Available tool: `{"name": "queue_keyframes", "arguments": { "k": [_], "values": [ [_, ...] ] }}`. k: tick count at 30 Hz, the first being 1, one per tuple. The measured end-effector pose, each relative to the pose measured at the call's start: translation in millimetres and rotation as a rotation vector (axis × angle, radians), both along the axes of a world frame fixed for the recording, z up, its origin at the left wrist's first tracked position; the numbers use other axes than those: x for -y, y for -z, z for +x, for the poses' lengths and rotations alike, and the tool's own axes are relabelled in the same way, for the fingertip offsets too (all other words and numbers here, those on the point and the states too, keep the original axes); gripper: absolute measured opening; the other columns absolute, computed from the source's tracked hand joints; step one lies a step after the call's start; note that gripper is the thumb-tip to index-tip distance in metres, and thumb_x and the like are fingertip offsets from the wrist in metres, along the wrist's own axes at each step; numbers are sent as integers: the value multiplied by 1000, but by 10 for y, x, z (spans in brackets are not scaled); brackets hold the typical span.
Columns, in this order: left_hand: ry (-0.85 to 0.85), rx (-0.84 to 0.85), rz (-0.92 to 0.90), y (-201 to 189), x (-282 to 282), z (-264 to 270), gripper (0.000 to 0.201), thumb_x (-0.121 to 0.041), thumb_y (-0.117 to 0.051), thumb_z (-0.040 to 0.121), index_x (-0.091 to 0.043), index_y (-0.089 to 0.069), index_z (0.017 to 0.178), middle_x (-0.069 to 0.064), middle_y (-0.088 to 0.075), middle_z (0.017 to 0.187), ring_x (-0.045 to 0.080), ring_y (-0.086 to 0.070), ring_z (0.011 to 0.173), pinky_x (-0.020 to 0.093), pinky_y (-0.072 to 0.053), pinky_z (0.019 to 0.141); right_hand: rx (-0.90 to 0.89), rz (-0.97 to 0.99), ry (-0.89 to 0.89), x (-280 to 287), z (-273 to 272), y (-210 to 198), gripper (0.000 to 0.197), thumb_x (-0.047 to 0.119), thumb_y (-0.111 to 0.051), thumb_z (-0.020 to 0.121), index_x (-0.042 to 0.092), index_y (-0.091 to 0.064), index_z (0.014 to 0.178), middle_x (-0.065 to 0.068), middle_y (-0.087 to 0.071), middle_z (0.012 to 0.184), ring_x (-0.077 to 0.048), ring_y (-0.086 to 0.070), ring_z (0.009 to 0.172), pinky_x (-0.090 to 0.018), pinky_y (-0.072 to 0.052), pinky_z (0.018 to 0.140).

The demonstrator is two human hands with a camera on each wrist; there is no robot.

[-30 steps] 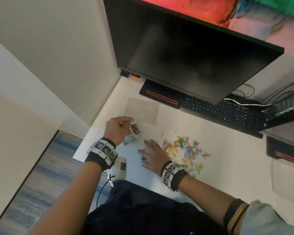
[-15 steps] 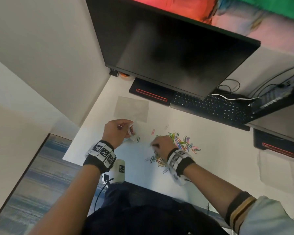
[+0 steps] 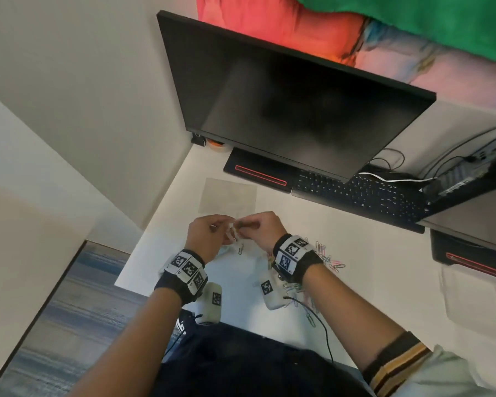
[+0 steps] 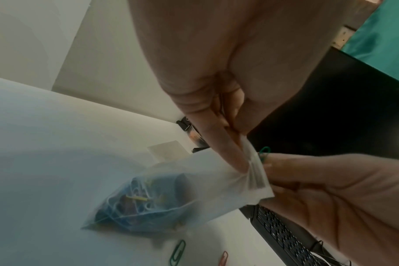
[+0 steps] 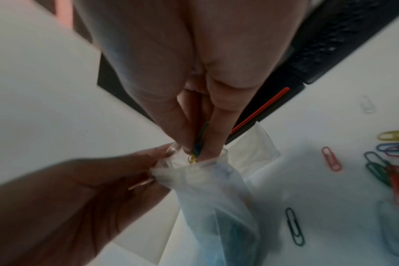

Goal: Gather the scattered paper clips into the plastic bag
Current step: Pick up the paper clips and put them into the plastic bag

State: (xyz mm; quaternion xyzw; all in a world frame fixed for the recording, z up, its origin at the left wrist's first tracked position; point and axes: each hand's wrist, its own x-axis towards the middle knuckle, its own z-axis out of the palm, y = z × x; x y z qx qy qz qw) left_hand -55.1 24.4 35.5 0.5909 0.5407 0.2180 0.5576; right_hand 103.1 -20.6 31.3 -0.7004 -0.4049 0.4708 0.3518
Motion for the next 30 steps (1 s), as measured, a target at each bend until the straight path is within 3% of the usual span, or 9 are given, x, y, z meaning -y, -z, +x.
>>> {"name": "queue_keyframes", "arguments": {
  "k": [2,7,12,15,17,19,22,27,30],
  "values": [
    [4,5,-9,-1,-40,-40,18,-8,-61,93,-20,-75,92,10,-76,85,26,-75,68,46,-62,75,175,32,-69,-36,-76,-22,24,1,-65,81,13,-77,98,-4,-75,95,-12,-69,85,-19,-55,81],
    [39,12,-8,-13,-121,-118,25,-7,-60,94,-27,-73,85,9,-75,79,26,-75,66,47,-62,76,410,99,-302,-134,-133,-98,12,22,-69,83,17,-78,88,-2,-76,87,-13,-69,82,-28,-55,82],
    [10,10,23,-32,-217,-234,25,-8,-59,94,-27,-73,87,8,-74,82,24,-74,65,46,-62,76,286,155,10,-86,79,-70,10,20,-68,86,16,-77,85,0,-75,79,-14,-70,70,-20,-54,59],
    [-26,12,45,-44,-296,-316,23,-9,-59,94,-26,-73,88,8,-74,88,23,-75,69,46,-62,75,513,74,-258,1,52,230,23,22,-58,92,12,-72,108,-7,-71,111,-19,-66,101,-30,-52,89],
    [-63,22,30,-23,-319,-336,22,-8,-59,95,-23,-75,90,8,-74,86,23,-75,69,45,-62,77,652,-22,-635,162,-102,532,44,29,-51,96,10,-50,137,-13,-45,146,-25,-44,133,-34,-34,112],
    [-88,21,21,-14,-294,-336,24,-7,-58,95,-23,-75,89,5,-73,81,23,-74,68,43,-62,79,802,-44,-906,396,-191,785,63,37,-45,98,10,-24,150,-13,-12,160,-24,-16,147,-36,-17,118],
    [-110,30,22,20,-223,-310,29,-6,-59,94,-29,-76,85,2,-74,84,25,-75,72,44,-62,79,975,40,-1117,780,-122,996,72,41,-42,97,9,-8,152,-12,7,161,-26,0,149,-40,-10,119],
    [-138,45,8,97,24,-139,22,-7,-59,94,-20,-76,92,9,-74,82,28,-74,69,45,-62,79,1185,81,-1003,974,333,1021,66,48,-24,100,14,-3,153,-11,5,160,-32,5,147,-51,-2,120],
    [-133,41,8,102,174,-21,19,-5,-58,95,-13,-75,96,12,-72,79,26,-74,67,40,-62,76,1215,-30,-837,864,507,967,63,46,-22,100,15,-10,153,-12,-4,161,-39,-4,147,-56,-11,118]
  ]
}}
